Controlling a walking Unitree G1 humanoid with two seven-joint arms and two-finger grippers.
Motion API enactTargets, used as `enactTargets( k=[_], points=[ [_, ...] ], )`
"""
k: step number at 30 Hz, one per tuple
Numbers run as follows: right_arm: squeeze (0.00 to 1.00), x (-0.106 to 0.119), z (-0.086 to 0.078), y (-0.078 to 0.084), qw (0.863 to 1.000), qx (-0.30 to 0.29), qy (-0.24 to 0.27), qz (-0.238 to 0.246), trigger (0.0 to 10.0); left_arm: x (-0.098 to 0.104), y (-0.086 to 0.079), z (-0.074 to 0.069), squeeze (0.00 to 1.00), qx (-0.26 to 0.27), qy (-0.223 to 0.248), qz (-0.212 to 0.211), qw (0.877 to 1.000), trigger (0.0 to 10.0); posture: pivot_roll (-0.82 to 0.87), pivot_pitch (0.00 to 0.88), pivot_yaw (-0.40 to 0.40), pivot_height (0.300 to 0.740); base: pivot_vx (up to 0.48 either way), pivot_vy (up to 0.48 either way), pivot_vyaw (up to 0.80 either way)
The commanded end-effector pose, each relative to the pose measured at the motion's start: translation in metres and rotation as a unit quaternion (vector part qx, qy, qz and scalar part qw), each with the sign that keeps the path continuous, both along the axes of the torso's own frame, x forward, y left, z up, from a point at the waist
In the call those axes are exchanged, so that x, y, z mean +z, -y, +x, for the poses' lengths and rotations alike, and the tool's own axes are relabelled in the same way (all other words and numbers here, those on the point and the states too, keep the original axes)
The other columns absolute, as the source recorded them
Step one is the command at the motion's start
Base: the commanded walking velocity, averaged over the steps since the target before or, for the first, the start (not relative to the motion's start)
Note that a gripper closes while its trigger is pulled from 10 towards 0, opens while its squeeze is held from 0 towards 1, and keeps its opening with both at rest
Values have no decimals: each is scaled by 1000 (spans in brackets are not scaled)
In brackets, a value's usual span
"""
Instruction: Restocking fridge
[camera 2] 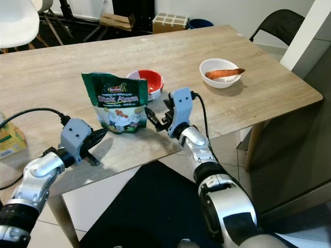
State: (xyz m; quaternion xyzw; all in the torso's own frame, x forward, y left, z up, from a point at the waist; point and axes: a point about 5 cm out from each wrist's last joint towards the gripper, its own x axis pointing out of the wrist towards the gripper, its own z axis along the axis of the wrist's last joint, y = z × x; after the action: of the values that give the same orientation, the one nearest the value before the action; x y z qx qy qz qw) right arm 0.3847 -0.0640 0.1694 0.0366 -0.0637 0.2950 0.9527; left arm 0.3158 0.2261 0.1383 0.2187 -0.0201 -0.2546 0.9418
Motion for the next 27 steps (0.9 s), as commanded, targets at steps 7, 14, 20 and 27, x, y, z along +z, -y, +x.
enactTargets(
  k=[7, 14, 20, 27],
  points=[
    [0, 5, 4, -2, 1000, -5, -6, -9, 4745, -8, -5, -3, 0, 6, -18, 11, 1000, 10000, -13, 149, -83, 740, 0, 0, 0],
    [0, 13, 1, -10, 996, 53, 2, 78, 7490, -8, -7, -4, 0, 9, -18, 10, 1000, 10000, -13, 149, -82, 740, 0, 0, 0],
    [0, 11, -4, -14, 991, 96, 6, 96, 5451, -8, -11, -3, 0, 16, -17, 17, 1000, 10000, -15, 149, -79, 740, 0, 0, 0],
    [0, 3, -17, -18, 971, 201, 10, 133, 1216, -4, -21, 3, 0, 50, -6, 31, 998, 10000, -19, 147, -76, 740, 0, 0, 0]
  ],
)
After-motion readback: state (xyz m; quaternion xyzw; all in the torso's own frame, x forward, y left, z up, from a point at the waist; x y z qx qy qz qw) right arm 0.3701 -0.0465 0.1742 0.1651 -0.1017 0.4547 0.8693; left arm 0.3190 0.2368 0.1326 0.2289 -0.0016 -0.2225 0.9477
